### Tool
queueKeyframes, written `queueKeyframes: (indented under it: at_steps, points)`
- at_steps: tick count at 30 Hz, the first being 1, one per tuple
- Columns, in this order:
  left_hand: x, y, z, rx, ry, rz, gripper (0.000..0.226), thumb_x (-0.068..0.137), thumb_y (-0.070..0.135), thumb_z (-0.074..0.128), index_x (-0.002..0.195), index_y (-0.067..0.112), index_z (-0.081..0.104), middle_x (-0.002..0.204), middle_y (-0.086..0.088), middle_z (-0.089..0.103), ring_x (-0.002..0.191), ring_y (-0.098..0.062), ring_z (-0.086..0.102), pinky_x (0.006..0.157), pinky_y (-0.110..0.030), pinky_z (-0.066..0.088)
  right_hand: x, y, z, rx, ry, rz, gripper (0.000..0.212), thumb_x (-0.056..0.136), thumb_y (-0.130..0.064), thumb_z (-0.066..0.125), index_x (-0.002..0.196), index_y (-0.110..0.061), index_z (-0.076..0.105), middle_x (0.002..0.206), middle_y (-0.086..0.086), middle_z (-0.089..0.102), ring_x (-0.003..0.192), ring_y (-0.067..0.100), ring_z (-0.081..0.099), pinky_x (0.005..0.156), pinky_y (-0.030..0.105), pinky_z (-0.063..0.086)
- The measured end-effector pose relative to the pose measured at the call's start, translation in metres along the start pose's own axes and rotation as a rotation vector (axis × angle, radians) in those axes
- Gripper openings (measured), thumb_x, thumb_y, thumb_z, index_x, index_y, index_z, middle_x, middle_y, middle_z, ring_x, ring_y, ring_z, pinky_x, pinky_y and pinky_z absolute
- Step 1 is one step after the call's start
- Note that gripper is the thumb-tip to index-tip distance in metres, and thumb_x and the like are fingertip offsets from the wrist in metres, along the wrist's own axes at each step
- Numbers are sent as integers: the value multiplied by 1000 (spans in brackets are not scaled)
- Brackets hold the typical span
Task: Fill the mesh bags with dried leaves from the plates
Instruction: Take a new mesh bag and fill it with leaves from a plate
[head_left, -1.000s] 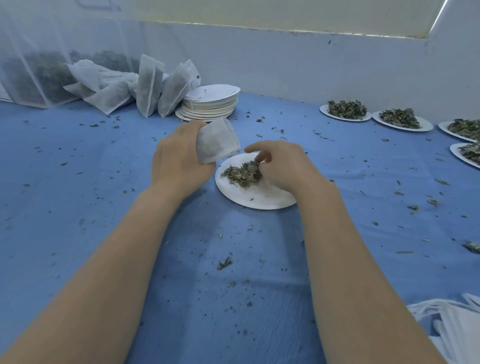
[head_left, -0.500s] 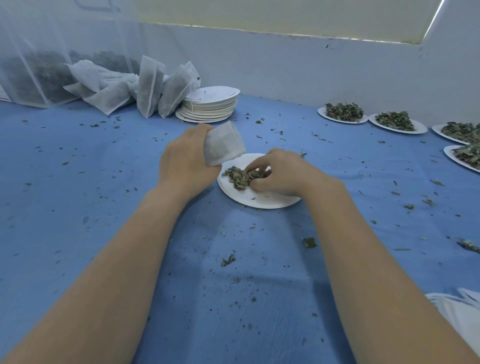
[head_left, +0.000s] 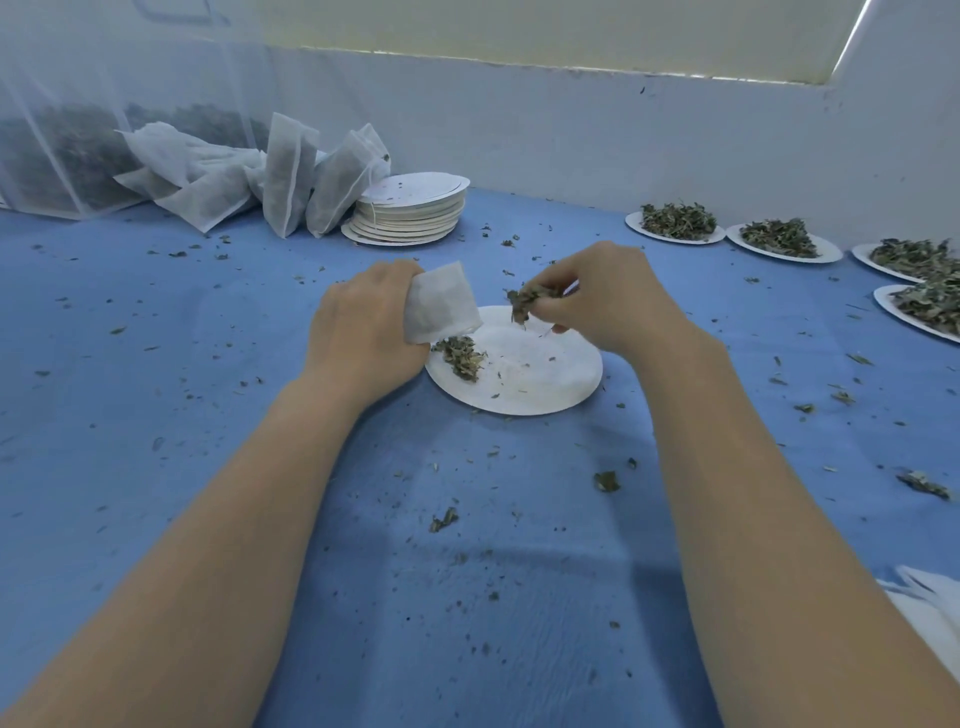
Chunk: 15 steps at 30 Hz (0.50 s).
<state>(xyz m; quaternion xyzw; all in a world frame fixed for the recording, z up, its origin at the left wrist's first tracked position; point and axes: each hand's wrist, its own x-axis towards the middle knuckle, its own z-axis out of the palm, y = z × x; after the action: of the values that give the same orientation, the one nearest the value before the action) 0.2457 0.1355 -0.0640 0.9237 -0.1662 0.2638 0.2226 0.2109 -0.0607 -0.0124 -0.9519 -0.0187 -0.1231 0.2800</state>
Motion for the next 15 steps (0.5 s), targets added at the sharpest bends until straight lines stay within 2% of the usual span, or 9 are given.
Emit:
queueKeyframes:
  at_steps: [3,5,7,9,11,12,13,15]
  points:
    - [0,5,2,30,0,65,40,73,15,67,111,8,57,103,-13,60,88,-37,54,74,-35,34,1,-12,-1,0,-10,-60,23,82,-9,58,81,-23,75,73,2,69,66,17,65,48,14,42]
    - [-2,9,3,5,9,76,41,72,16,68,110,8,57,101,-12,61,86,-37,55,73,-35,34,2,-21,4,-26,-45,-102,22,82,-6,56,87,-15,75,69,6,64,62,14,55,45,15,37]
    - [-3,14,6,-27,7,82,43,71,19,70,111,10,56,101,-10,61,86,-35,55,71,-31,32,3,-28,9,-56,-75,-141,20,82,-5,54,93,-4,71,80,17,65,68,15,44,54,22,34]
    - [-3,17,8,-62,3,59,45,72,22,70,114,13,54,104,-6,61,90,-32,55,71,-29,32,3,-31,9,-19,-87,-158,21,81,-5,55,96,-2,69,94,18,67,74,28,50,60,26,35]
    - [-2,17,9,-117,1,-3,45,73,26,68,115,18,53,106,-1,60,93,-27,54,72,-28,33,2,-31,3,46,-122,-171,24,79,-4,57,100,0,67,102,21,65,92,38,56,64,33,43]
    - [-2,17,9,-143,-1,-34,45,73,29,68,114,21,52,106,1,59,93,-24,54,73,-28,34,0,-31,-1,91,-162,-178,25,79,-4,57,102,0,67,104,22,63,90,38,56,67,40,46]
    - [-1,17,9,-162,-3,-52,44,73,31,68,114,23,52,106,2,59,93,-23,54,73,-28,36,-2,-31,-4,139,-205,-182,25,79,-4,57,102,-4,69,104,20,64,81,37,56,65,40,45]
    - [-1,17,8,-188,-4,-60,44,72,29,68,113,24,52,104,2,59,93,-23,55,73,-30,40,-5,-30,-10,204,-251,-185,27,82,-7,58,101,-18,73,95,14,68,67,18,46,56,29,35]
